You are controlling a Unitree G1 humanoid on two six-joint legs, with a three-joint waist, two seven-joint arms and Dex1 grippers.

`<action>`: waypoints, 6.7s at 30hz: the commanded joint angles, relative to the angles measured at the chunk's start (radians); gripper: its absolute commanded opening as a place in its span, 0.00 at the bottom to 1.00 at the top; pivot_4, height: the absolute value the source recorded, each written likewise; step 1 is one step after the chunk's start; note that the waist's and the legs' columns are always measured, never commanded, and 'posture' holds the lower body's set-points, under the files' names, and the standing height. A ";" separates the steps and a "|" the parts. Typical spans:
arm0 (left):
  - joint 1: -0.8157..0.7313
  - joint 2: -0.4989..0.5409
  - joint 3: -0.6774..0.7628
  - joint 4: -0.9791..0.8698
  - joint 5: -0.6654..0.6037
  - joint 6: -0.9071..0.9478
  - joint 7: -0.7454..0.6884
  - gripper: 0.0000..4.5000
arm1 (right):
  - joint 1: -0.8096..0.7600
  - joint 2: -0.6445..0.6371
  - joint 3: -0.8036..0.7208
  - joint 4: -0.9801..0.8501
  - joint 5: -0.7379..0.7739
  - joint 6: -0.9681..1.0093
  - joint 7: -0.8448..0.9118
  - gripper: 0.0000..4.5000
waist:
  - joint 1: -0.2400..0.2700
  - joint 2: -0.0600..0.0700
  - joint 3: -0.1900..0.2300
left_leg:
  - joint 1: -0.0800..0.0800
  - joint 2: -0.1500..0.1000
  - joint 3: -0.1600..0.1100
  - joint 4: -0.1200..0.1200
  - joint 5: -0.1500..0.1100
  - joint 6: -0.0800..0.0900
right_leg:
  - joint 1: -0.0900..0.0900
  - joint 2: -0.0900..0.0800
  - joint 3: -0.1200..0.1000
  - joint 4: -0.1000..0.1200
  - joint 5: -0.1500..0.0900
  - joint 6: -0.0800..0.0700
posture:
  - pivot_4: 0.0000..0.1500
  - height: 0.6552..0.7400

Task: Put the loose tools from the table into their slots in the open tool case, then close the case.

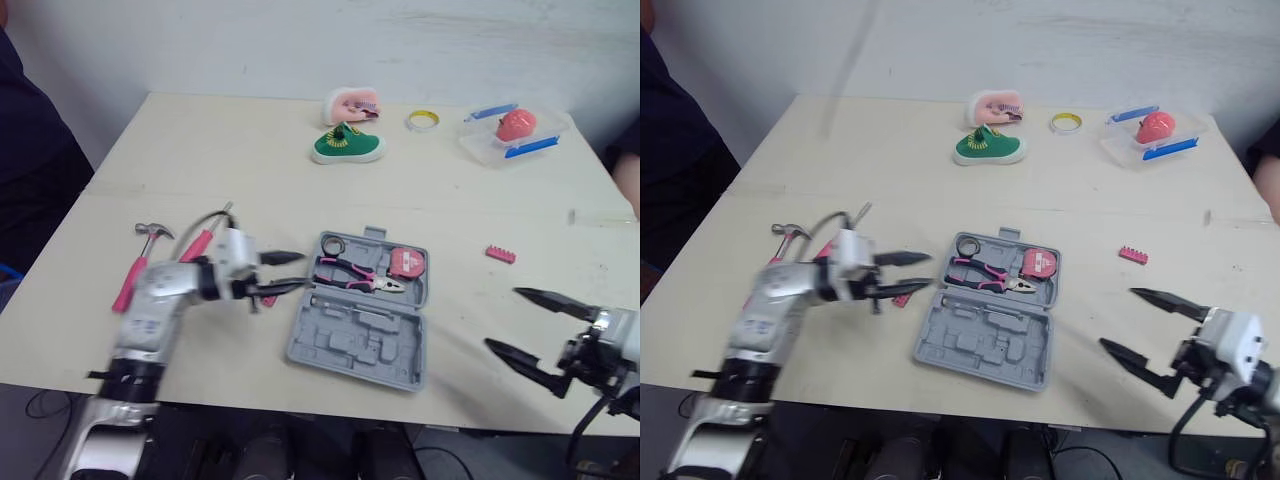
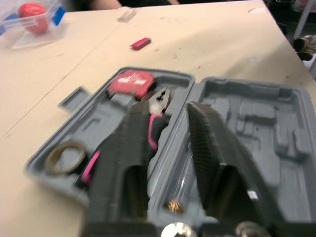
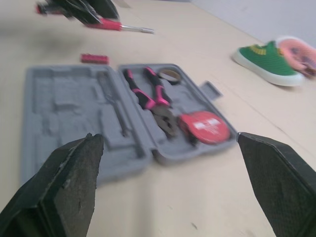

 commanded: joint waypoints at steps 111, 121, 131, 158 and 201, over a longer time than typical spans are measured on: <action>-0.148 0.250 -0.016 -0.164 -0.046 0.268 -0.039 0.12 | -0.252 0.047 0.245 0.100 0.040 -0.181 0.135 1.00 | -0.014 -0.017 0.010 | -0.003 -0.002 0.007 -0.014 0.008 -0.010 | -0.015 -0.001 0.001 0.005 -0.001 -0.003 | 1.00 1.00; -0.352 0.084 -0.381 -0.248 0.062 0.389 -0.140 0.12 | -0.100 0.031 0.153 0.052 0.052 -0.159 0.127 1.00 | 0.000 -0.016 0.011 | -0.004 -0.002 0.007 -0.010 0.009 -0.008 | -0.013 0.001 0.002 0.006 0.000 -0.001 | 1.00 1.00; -0.393 0.042 -0.578 -0.284 0.208 0.495 -0.137 0.12 | 0.010 0.047 0.144 -0.082 0.044 -0.122 0.053 1.00 | -0.009 -0.015 0.011 | -0.006 -0.001 0.005 -0.007 0.010 -0.009 | -0.013 0.002 0.003 0.006 0.000 -0.001 | 1.00 1.00; -0.481 -0.083 -0.737 -0.159 0.416 0.614 -0.109 0.12 | 0.024 0.088 0.162 0.030 -0.001 -0.246 0.098 1.00 | 0.008 -0.014 0.011 | -0.012 0.000 0.001 0.005 0.008 -0.005 | -0.014 0.001 0.000 0.008 0.000 0.000 | 1.00 1.00; -0.158 -0.287 -0.336 -0.008 0.107 0.194 -0.025 0.02 | -0.003 0.077 0.191 0.036 -0.014 -0.235 0.072 1.00 | 0.009 -0.012 0.009 | -0.012 -0.002 0.000 0.008 0.007 -0.004 | -0.012 0.000 -0.002 0.011 0.000 0.000 | 1.00 1.00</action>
